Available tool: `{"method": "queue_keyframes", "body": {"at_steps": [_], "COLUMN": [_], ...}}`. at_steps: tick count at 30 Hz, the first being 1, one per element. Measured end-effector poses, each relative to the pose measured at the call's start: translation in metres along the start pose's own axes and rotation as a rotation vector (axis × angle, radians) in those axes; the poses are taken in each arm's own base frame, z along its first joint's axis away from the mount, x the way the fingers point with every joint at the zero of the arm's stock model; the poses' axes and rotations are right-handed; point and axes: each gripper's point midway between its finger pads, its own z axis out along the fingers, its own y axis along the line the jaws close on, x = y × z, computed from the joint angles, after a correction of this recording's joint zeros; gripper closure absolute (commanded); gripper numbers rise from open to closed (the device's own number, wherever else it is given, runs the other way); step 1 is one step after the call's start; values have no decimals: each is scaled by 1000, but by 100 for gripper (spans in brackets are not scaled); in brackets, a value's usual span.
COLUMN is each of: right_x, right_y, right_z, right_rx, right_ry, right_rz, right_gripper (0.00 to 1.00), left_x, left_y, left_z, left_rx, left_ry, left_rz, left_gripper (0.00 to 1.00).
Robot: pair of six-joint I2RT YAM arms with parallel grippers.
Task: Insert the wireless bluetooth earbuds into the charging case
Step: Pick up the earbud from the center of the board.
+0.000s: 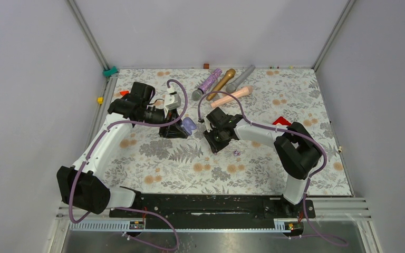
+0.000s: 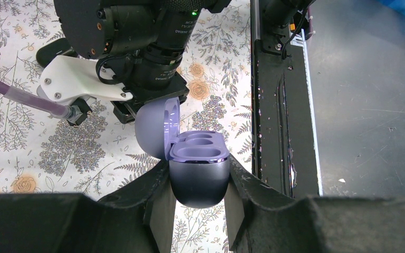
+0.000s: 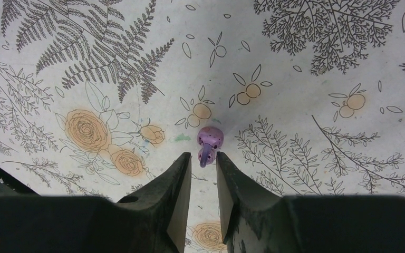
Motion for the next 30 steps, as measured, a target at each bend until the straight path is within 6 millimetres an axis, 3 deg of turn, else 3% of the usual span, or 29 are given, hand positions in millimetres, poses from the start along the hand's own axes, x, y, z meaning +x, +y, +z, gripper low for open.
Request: {"method": "queue_keyframes", "body": {"at_steps": [12,21,24,30], "right_x": [1,-2,-10,-39], "right_y": [0,-1,1,9], "right_z": [1,-5,-20,-70], "right_rx": [1,0,-4,-25], "right_ry": [4,2,-38,-199], "right_rz": [-3,-42,-75,-129], "right_gripper": [85,86,86,87], "left_x": [0,0,-1,-2], "left_y": [0,-1,-1,-3], "left_z": [0,0,0,1], "left_rx": [0,3,6,16], "left_ry": [0,-3,-5,-14], "left_rz": [0,0,0,0], "left_gripper": [100,100,100,100]}}
